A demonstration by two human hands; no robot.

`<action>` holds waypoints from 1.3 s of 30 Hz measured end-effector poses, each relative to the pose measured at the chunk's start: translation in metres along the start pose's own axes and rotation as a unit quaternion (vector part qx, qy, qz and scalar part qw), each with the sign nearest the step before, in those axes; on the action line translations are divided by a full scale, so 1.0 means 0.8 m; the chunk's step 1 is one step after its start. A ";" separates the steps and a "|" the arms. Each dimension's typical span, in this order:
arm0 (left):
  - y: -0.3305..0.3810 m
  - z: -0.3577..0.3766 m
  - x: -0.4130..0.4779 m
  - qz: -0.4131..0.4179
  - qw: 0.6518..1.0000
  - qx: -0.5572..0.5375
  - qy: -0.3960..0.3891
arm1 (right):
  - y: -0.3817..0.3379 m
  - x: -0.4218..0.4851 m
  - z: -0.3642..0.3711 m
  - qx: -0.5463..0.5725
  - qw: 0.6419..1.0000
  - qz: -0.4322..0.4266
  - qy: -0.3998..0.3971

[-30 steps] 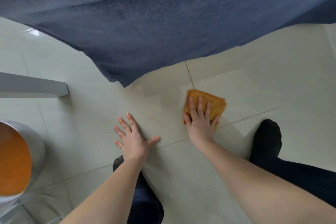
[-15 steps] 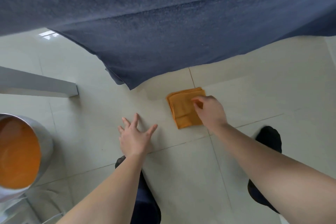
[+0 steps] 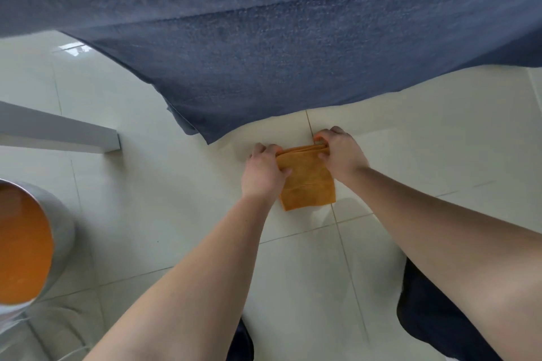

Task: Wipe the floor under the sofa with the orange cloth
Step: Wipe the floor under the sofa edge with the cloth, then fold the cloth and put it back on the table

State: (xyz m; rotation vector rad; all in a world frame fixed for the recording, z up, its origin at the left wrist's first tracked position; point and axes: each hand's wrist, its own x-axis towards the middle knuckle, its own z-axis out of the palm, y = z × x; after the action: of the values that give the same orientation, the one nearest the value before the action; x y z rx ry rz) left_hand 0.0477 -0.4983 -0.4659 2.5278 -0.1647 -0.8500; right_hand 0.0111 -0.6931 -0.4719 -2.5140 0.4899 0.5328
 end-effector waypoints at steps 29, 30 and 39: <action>0.067 -0.121 -0.151 0.091 0.994 -0.047 0.031 | -0.045 -0.166 -0.160 0.022 0.997 -0.075 -0.007; 0.074 -0.134 -0.162 0.099 0.993 -0.046 0.035 | -0.052 -0.176 -0.172 0.025 0.996 -0.081 0.003; 0.111 -0.248 -0.276 0.132 0.980 -0.114 0.094 | -0.125 -0.273 -0.279 0.032 0.992 -0.110 0.052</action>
State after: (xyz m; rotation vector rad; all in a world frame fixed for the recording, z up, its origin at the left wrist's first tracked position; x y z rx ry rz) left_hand -0.0079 -0.4425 -0.1658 2.2887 -0.3151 -0.4927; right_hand -0.0720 -0.6854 -0.1547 -2.5021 0.2572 0.2972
